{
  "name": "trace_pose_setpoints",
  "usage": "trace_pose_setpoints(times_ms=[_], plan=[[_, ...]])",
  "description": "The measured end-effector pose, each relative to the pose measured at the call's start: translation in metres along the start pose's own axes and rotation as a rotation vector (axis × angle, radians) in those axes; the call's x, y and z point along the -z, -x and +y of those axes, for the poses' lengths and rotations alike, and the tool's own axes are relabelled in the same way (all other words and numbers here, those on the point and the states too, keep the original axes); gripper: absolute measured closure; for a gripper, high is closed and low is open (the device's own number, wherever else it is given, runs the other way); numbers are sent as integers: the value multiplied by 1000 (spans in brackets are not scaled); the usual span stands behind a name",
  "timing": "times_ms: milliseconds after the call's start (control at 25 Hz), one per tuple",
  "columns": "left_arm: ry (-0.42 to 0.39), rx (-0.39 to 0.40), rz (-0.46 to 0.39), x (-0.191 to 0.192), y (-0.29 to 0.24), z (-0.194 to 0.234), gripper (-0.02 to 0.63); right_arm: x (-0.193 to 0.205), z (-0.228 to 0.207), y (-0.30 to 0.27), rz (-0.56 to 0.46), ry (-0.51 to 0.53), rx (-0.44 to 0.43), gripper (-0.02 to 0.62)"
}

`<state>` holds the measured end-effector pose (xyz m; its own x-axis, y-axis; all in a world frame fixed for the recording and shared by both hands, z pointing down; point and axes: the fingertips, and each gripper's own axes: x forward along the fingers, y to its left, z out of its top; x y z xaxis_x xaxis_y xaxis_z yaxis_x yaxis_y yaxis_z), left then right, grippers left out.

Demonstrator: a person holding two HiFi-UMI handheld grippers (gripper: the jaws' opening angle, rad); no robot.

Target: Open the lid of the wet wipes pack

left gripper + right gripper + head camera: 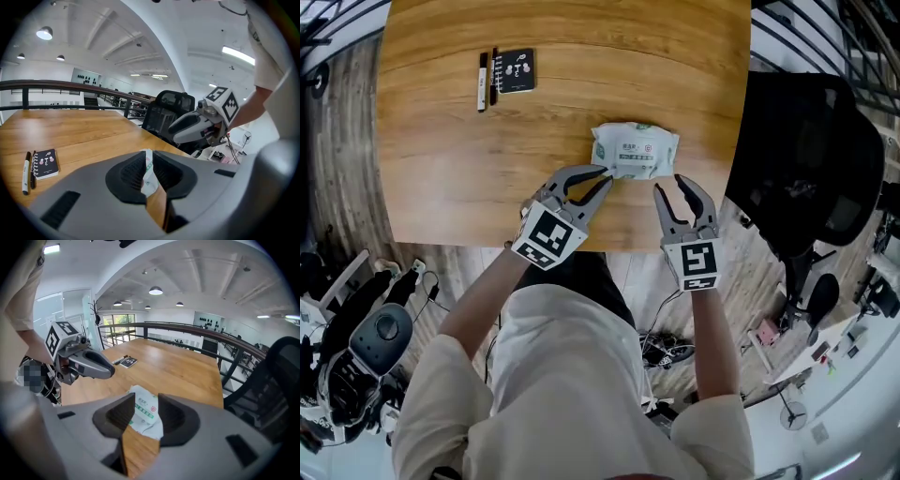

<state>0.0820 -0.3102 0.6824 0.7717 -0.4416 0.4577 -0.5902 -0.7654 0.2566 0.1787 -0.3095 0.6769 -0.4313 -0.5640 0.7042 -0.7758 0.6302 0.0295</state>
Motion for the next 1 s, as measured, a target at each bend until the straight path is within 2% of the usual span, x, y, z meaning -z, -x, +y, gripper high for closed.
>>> trace_pose_setpoints(times_ms=[200,520,1000], plan=[[-53,16,45,24,-34,8,568,17,4,-34,43,97,-21,457],[-161,27,140,63,-71,10,563,55,12,-76,164,403,-47,457],[-169,-7,187,90,-78,18,541,76,24,-98,200,707,-53,457]])
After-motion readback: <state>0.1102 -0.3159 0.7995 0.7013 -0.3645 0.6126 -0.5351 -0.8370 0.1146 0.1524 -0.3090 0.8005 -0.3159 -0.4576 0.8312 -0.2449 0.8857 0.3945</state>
